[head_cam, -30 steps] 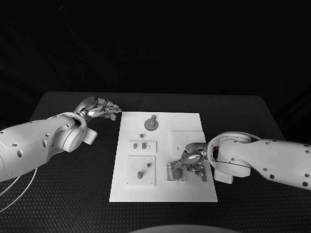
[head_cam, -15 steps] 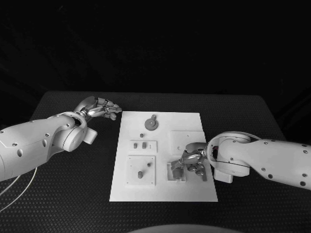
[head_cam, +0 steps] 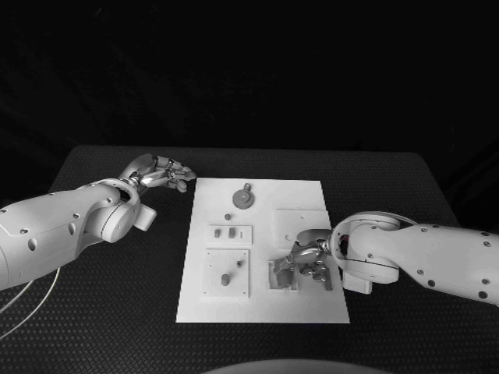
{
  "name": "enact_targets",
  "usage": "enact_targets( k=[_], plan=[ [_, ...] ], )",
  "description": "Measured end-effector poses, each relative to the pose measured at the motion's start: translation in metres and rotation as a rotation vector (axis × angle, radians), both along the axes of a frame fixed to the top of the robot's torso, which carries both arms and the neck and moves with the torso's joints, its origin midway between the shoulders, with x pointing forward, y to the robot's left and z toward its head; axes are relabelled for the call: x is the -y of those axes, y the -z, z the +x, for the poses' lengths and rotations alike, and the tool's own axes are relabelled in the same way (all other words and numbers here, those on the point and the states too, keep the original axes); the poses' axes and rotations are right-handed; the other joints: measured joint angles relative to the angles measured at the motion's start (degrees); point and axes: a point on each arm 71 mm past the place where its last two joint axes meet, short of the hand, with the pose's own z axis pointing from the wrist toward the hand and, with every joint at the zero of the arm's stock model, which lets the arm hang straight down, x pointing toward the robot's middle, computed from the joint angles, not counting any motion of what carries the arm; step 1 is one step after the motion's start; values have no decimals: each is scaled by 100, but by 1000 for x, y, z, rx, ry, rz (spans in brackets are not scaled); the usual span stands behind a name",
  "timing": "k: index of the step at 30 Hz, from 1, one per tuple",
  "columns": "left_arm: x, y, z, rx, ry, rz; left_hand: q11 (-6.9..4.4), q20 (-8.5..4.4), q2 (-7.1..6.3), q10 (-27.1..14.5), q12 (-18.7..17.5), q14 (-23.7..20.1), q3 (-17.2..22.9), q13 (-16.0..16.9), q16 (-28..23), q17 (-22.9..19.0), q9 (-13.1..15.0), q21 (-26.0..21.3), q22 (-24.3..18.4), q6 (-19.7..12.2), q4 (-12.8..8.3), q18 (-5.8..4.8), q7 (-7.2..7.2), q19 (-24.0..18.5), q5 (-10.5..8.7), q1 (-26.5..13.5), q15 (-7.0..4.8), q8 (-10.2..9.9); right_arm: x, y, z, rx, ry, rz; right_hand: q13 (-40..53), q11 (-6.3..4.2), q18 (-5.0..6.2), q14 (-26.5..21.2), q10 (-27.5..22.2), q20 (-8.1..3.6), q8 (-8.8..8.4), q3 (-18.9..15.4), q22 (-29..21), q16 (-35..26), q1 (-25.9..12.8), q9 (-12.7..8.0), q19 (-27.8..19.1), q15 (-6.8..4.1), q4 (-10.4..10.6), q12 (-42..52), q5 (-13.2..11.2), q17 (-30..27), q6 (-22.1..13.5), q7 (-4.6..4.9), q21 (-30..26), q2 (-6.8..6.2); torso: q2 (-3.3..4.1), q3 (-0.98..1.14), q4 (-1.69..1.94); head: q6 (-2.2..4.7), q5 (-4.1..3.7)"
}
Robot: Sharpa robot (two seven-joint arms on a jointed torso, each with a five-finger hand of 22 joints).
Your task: Assemble the parts on the task board
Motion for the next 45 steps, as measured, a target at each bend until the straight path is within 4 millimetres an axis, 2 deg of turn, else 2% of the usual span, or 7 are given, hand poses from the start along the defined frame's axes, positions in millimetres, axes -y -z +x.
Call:
enact_targets(
  k=[11, 16, 25, 26, 37, 43, 45],
  plan=[
    [-1, 0, 0, -1, -1, 0, 0, 0, 0, 0, 0, 0, 0, 0, -22, 3, -5, 0, 0, 0, 0, 0, 0, 0, 0, 0, 0, 0, -2, 1, -1, -2, -3, 1, 0, 0, 5, -4, 0, 0, 1, 0, 0, 0, 0, -2, 0, 5, 0, 0, 0, 1, 3, -4, 0, 0, 0, 1, -3, -8, 12],
    [-1, 0, 0, -1, 0, 0, 0, 0, 0, 0, 0, 0, 0, 1, -22, 8, -5, 0, 0, 0, 0, -1, 0, 0, 0, 0, 0, 0, -2, 1, -1, -2, -4, 1, 0, 0, 7, -7, 0, 0, -45, 75, 0, -46, -80, -2, 0, 10, 172, -39, 0, -18, -28, 26, -47, -260, 1, 3, -3, -12, 16],
    [-1, 0, 0, -1, 0, 0, 0, 0, 0, 0, 0, 0, 0, 1, -22, 14, -5, 0, 1, 0, 0, -1, 0, 0, 0, 0, 0, 0, -2, 1, 0, -1, -3, 2, -1, 21, 18, -7, -21, 1, -73, 231, 0, -59, -120, 24, -1, 13, 500, -62, 0, -18, -43, 25, -68, -551, 1, 3, -3, -15, 21],
    [-1, 0, 0, -2, 0, 0, 0, 0, 0, 0, 0, 0, 0, 0, -22, 14, -5, 0, 1, 0, 0, -1, 0, 0, 0, 0, 0, 0, -2, 1, 0, -2, -3, 2, -1, 21, 20, -1, -21, 1, -78, 247, 0, -81, -127, 27, 0, 20, 565, -62, 0, -18, -44, 24, -68, -612, 1, 3, -3, -15, 21],
    [-1, 0, 0, -2, 1, 0, 0, 0, 0, 0, 0, 0, 0, -4, -22, 23, -10, 0, -4, 0, 0, -1, 0, 0, 0, 0, 0, 0, -2, 1, 0, -1, -3, 2, 4, 21, 23, -2, -21, -13, -78, 309, 0, -81, -35, 50, 15, 24, 640, -62, 0, -18, -72, 50, -68, -720, 1, 3, -3, -25, 24],
    [-1, 0, 0, -3, 1, 0, 0, 0, 0, 0, 0, 0, 0, -4, -22, 25, -9, 0, -4, 0, 0, -1, 0, 0, 0, 0, 0, 0, -2, 1, -1, 5, -3, 3, 4, 21, 23, -2, -21, -13, -78, 316, 0, -81, -26, 61, 15, 25, 648, -62, 0, -18, -72, 50, -68, -729, 1, 3, -3, -27, 25],
    [-1, 0, 0, -3, 1, 0, 0, 0, -1, 0, 0, 0, 0, -4, -22, 25, -9, 0, -4, 0, 0, -1, 0, 0, 0, 0, 0, 0, -2, 1, -2, 9, -9, 1, 17, 21, 24, -2, -21, -12, -88, 317, 0, -81, 197, 80, 14, 25, 498, -62, 0, -18, -76, 46, -68, -737, 1, 3, -3, -27, 25]
  ],
)
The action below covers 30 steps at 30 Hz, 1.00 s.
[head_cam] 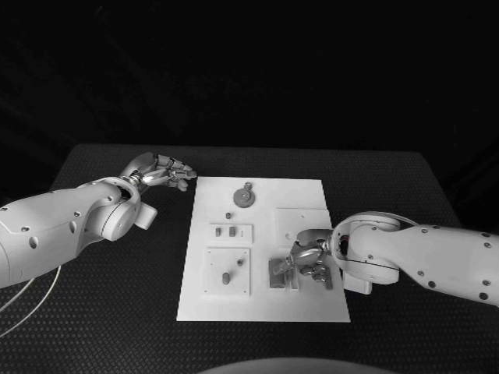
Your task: Assemble the parts on the task board
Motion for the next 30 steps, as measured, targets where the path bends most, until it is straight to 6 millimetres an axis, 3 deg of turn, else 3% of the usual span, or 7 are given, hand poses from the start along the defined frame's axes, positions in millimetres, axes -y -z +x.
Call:
enact_targets(
  k=[4, 9, 12, 24, 30],
  plan=[
    [0, 0, 0, 0, 0, 0, 0, 0, 0, 0, 0, 0, 0, 0, -21, 6, 0, 0, 0, 0, 0, 0, 0, 0, 0, 0, 0, 0, -3, 0, -2, 3, -24, -4, 2, 0, 0, 0, 0, 1, -10, -69, 0, 0, 401, 39, -1, 1, -386, 0, 0, 0, -5, -5, 0, 56, 0, 1, 2, -4, 0],
    [0, 0, 0, -1, 1, 0, 0, 0, 0, 0, 0, 0, 0, 0, -21, 6, 0, 0, 0, 0, 0, 0, 0, 0, 0, 0, 0, 21, -4, 0, -5, -3, -64, -17, 1, 0, 1, 25, 0, 1, 11, -111, 0, 0, 658, 62, -1, -8, -548, 0, 0, 9, 19, -29, 0, -26, 0, 3, 2, -8, 0],
    [0, 0, 0, -1, 1, 0, 0, 0, 0, 0, 0, 0, 0, 0, -21, 7, 0, 0, 0, 0, 0, 0, 0, 0, 0, 0, 0, 21, -4, 1, -7, -7, -85, -26, 1, 0, 1, 32, 0, 10, 11, -111, 0, 0, 726, 68, 8, -14, -548, 0, 0, 9, 34, -22, 0, -93, 1, 3, -1, -9, 1],
    [0, 0, 0, -3, 2, 0, 0, 0, 0, 0, 0, 0, 0, -4, -21, 17, -5, 0, 1, 0, 0, -1, 0, 0, 0, 0, 0, 21, -7, 1, -9, 4, -135, -52, 1, -1, 3, 45, 43, -1, 45, -119, 0, 0, 749, 85, 39, -5, -459, 0, 0, 14, 58, -26, 0, -116, 1, 2, -2, -7, 3],
    [0, 0, 0, -3, 3, 0, 0, 0, 0, 0, 0, 0, 0, -4, -21, 17, -5, 0, 1, 0, 0, 0, 0, 0, 0, 0, 0, 21, -7, 1, -7, 22, -140, -63, 0, -1, 4, 53, 43, 0, 46, -191, 0, 0, 651, 101, 40, 3, -290, 0, 0, 22, 72, -40, 0, 41, 1, 0, -1, -7, -1]
  ],
)
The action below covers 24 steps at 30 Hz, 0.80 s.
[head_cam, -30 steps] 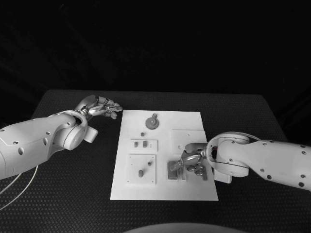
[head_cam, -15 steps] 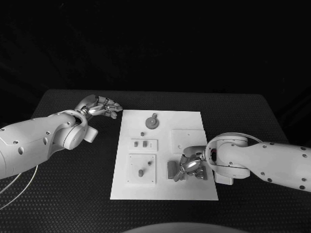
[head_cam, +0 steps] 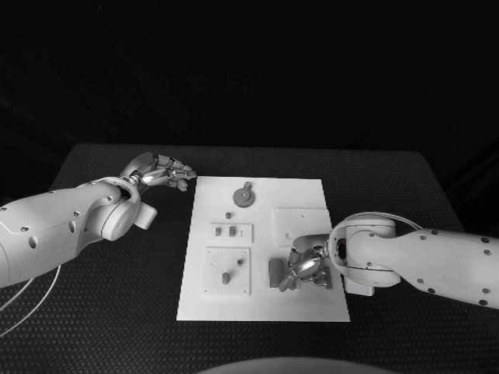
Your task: Assemble the parts on the task board
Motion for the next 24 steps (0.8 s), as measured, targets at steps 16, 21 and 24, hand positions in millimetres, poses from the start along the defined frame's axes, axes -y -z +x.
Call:
enact_targets(
  k=[16, 21, 24],
  plan=[
    [0, 0, 0, -8, 8, -5, 0, 0, -17, 0, 0, 0, 0, -5, -26, 15, 1, 0, 0, 0, 0, -1, 0, 0, 0, -17, 0, 0, 0, -1, 4, 37, -3, -22, 22, -20, 0, -32, 20, 1, -18, -181, 0, 0, -64, 18, -1, -30, -108, 0, 0, 44, 47, -5, 24, 531, 0, -4, 2, -15, -1],
    [0, 1, -1, -10, 10, -7, 0, 0, -23, 0, 0, 0, 0, -5, -26, 20, 1, 0, 0, 0, 0, -1, 0, 0, 0, -24, 0, 0, 2, -1, 3, 37, -1, -23, 22, -20, 1, -32, 20, 2, -18, -212, 0, 0, -64, -4, -1, -30, -170, 0, 0, 44, 47, -6, 24, 531, 0, -3, 3, -15, -1],
    [0, 1, -1, -11, 10, -7, 0, 0, -23, 0, 0, 0, 0, -5, -26, 20, 1, 0, 0, 0, 0, -1, 0, 0, 0, -23, 0, 0, 6, 0, 1, 34, 3, -25, 22, -20, 1, -35, 19, 3, -90, -213, 0, 0, -120, -31, -2, -27, -171, 0, 0, 44, 47, -6, 24, 475, 0, -3, 2, -16, -1]
  ],
)
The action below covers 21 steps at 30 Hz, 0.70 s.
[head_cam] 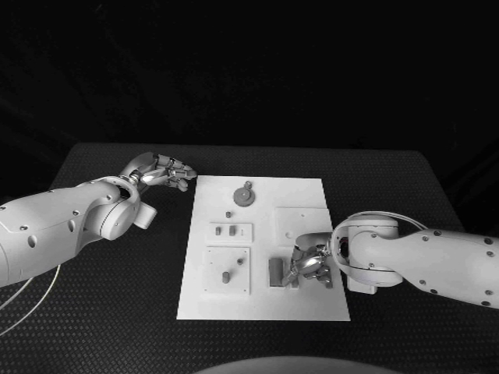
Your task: Assemble the parts on the task board
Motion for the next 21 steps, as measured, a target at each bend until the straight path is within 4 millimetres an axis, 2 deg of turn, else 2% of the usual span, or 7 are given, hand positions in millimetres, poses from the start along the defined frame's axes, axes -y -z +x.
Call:
enact_targets(
  k=[2, 4, 12, 21],
  plan=[
    [0, 0, 0, 0, 0, 0, 0, 0, 0, 0, 0, 0, 0, 0, 0, 0, 0, 0, -4, 0, 0, 0, 0, 0, 0, 0, 0, 0, 3, 0, -2, -1, 2, 2, 0, 0, 40, -2, 0, 0, -11, 0, 0, 0, -19, 1, 0, 2, 0, 0, 0, 3, -1, -1, 0, -73, 0, 1, 1, 0, 1],
    [0, 0, 0, -1, 0, 0, 0, 0, 0, 0, 0, 0, 0, 0, 0, 5, 0, 0, -5, 0, 0, -1, 0, 0, 0, 0, 0, 0, 6, -2, -5, -2, 4, 5, 0, 0, 45, 16, 0, 0, 55, 0, 0, 24, -2, 46, 0, -16, 0, 0, 0, 30, -2, -3, 0, -144, 0, 3, 0, 1, 1],
    [-1, 0, 0, -2, -2, 0, 0, 0, 0, 0, 0, 0, 0, 0, 0, 5, 0, 0, -5, 0, 0, -4, 0, 0, 0, 0, 0, 0, 29, -18, 2, 44, 50, -5, 6, -21, 49, 35, 21, 10, 56, 56, 0, 61, -47, 40, 10, -33, 56, 0, 0, 115, 33, -7, 0, -189, -2, 1, -8, 6, -24],
    [-2, 0, 0, -3, -2, 0, 0, 0, 22, 0, 0, 0, -13, 1, 0, 18, -5, 0, -4, 0, 13, -5, 0, 0, 0, -22, 0, 0, 74, -23, 13, 81, 142, -62, 7, 0, 50, 55, 42, -3, 55, 109, 0, 83, -71, 40, 43, -50, 160, 0, 0, 151, 41, -15, 0, -212, -2, 1, -8, 14, -63]
  ],
)
